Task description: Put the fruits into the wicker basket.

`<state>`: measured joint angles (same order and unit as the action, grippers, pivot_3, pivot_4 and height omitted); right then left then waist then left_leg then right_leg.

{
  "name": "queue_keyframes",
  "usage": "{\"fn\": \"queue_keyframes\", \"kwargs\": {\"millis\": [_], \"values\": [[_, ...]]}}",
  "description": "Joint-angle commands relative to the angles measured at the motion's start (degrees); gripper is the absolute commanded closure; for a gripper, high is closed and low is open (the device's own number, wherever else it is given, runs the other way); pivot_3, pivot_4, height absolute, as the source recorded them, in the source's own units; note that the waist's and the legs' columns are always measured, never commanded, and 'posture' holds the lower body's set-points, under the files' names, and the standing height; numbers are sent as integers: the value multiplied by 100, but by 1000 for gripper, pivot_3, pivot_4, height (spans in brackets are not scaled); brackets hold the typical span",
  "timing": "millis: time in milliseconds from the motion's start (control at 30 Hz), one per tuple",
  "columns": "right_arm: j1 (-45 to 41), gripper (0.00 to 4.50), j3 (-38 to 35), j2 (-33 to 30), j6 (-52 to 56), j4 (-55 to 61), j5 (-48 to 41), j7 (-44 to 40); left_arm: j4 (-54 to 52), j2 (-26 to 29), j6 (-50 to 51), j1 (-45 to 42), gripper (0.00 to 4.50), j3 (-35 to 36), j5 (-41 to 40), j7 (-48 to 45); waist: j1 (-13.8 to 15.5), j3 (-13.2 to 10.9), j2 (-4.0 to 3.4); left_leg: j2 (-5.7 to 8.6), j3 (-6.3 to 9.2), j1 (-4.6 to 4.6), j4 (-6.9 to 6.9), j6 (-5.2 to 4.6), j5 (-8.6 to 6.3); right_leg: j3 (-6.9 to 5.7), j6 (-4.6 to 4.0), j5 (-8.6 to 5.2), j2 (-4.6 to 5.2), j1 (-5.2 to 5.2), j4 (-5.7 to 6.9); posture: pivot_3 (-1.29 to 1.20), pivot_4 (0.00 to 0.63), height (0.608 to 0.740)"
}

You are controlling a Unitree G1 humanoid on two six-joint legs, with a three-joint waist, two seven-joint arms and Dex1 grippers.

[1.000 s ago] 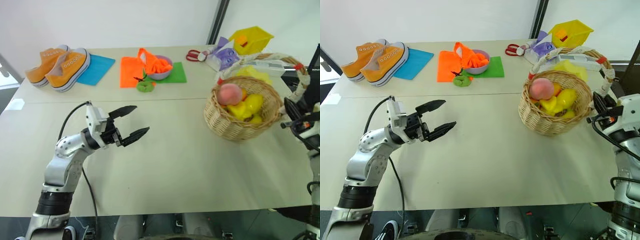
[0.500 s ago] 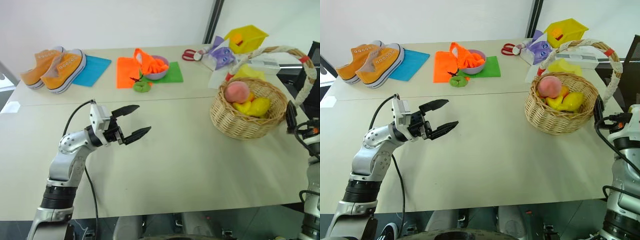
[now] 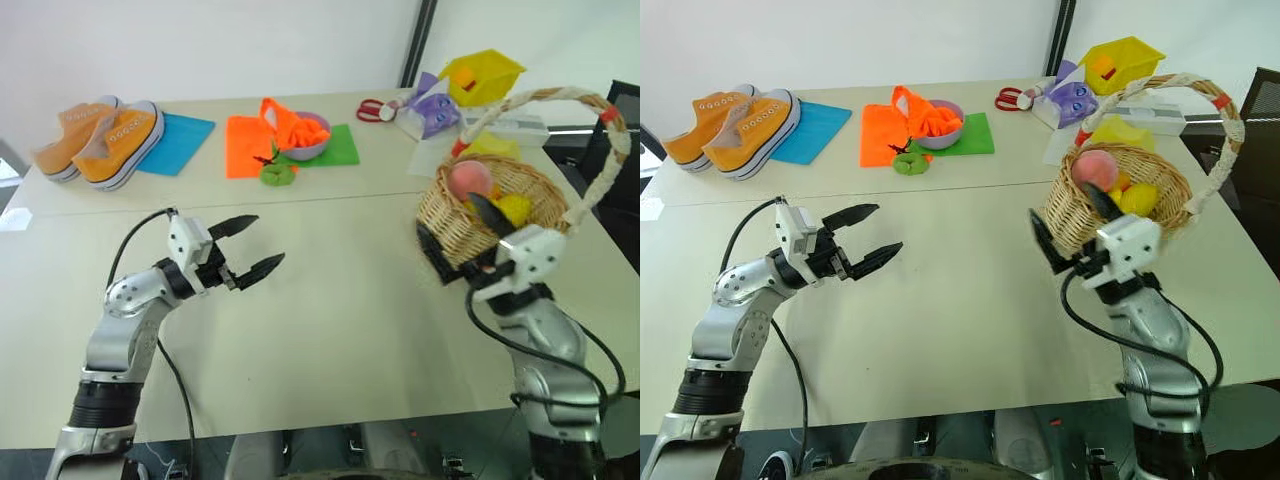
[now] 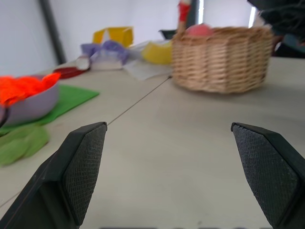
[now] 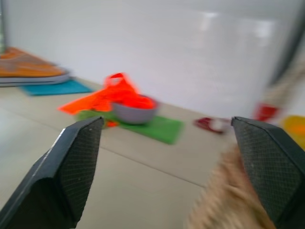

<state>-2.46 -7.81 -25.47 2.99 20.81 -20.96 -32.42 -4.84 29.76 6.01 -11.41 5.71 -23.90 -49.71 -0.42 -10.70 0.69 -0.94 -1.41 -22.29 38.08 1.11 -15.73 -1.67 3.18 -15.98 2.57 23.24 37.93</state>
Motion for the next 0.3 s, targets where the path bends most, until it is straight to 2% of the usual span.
{"fn": "queue_keyframes", "kwargs": {"millis": [33, 167, 300], "values": [[-112, 36, 185, -420, 227, -316, -428, -1017, -58, 130, -39, 120, 0, 282, 155, 282, 36, -1, 3, 1, 1, -4, -1, -3, -2, -2, 1, 0, 2, 0, -4, 0, 150, 740], [-424, 36, 243, -747, 225, -827, -506, -1698, -353, 237, -30, 547, 0, 461, 201, 462, 38, -2, 2, 2, -6, -7, -1, -11, -7, -2, 2, 0, 12, 4, -9, 0, 150, 740], [-694, 36, 319, -707, 6, -1283, -322, -1913, -578, 276, -166, 994, 0, 701, 224, 613, 16, -1, 4, -1, -6, -4, -1, -10, -7, -2, 1, 1, 14, 5, -6, 0, 150, 740]]}}
